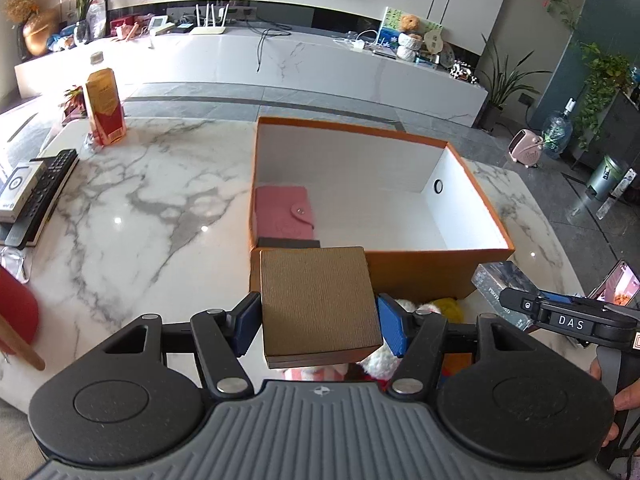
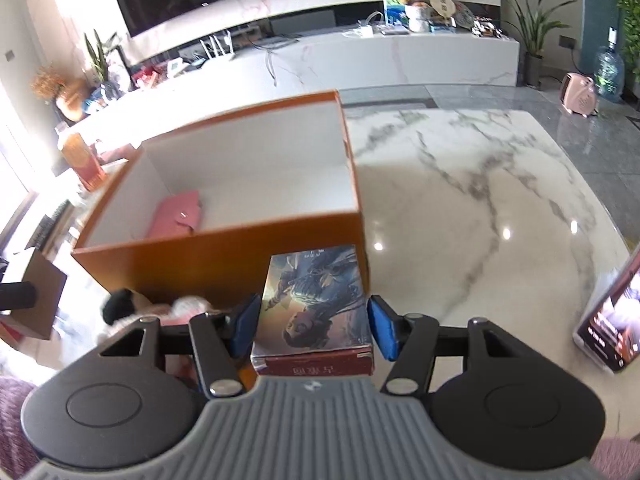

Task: Organize objects
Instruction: 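Lift and carry the brown box and picture card over the orange box, then release the picture card into the orange box with the right tool while the left holds the brown box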

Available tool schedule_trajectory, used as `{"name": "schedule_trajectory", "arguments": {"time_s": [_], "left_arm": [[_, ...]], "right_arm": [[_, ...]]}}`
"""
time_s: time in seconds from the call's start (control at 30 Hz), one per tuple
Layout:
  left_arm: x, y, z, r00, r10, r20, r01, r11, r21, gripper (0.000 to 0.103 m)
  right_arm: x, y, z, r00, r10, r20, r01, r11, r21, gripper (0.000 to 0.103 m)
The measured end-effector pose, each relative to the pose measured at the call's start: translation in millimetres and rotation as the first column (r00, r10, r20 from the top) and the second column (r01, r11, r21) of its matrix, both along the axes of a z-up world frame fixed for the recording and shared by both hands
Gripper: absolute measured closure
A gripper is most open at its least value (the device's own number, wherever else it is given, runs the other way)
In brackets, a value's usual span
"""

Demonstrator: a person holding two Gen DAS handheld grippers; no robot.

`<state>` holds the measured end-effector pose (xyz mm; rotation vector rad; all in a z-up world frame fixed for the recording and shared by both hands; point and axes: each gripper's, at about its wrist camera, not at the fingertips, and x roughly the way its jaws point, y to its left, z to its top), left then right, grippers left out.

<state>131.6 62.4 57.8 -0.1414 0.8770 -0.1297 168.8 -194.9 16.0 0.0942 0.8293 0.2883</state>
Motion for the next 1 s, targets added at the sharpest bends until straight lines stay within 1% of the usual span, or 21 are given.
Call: {"name": "schedule_trajectory", "arguments": {"time_s": [0.23, 0.4, 0.57, 0.63, 0.7, 0.77, 0.83, 0.9, 1.0], "left_arm": [[26, -6, 19, 0.997, -0.047, 0.065, 0.047, 0.999, 0.002, 0.032], [47, -7, 26, 0.993, -0.07, 0.094, 0.069, 0.998, 0.016, 0.032], [73, -2, 26, 0.993, -0.066, 0.098, 0.065, 0.998, 0.01, 0.032], [83, 1, 22, 0.994, -0.066, 0.089, 0.066, 0.998, 0.001, 0.032], [91, 3, 17, 0.995, -0.068, 0.078, 0.068, 0.998, -0.004, 0.032], [96, 5, 11, 0.996, -0.066, 0.064, 0.066, 0.998, -0.005, 0.032], [99, 9, 6, 0.996, -0.063, 0.06, 0.064, 0.998, -0.015, 0.032], [100, 12, 2, 0.996, -0.063, 0.06, 0.065, 0.997, -0.031, 0.032], [105, 15, 0, 0.996, -0.071, 0.058, 0.074, 0.996, -0.048, 0.032]], "right_arm": [[24, 18, 39, 0.997, 0.065, 0.052, -0.068, 0.996, 0.061, 0.043], [40, 39, 68, 0.985, 0.108, 0.135, -0.114, 0.993, 0.037, 0.043], [70, 61, 76, 0.981, 0.15, 0.12, -0.156, 0.987, 0.049, 0.043], [85, 72, 71, 0.982, 0.166, 0.09, -0.17, 0.985, 0.039, 0.043], [100, 82, 59, 0.983, 0.182, 0.036, -0.183, 0.982, 0.049, 0.043], [119, 92, 41, 0.979, 0.198, -0.048, -0.194, 0.978, 0.074, 0.043], [133, 101, 23, 0.969, 0.21, -0.133, -0.2, 0.976, 0.088, 0.043], [142, 111, 5, 0.955, 0.221, -0.196, -0.211, 0.975, 0.072, 0.043], [152, 129, -19, 0.933, 0.237, -0.272, -0.244, 0.97, 0.008, 0.043]]}}
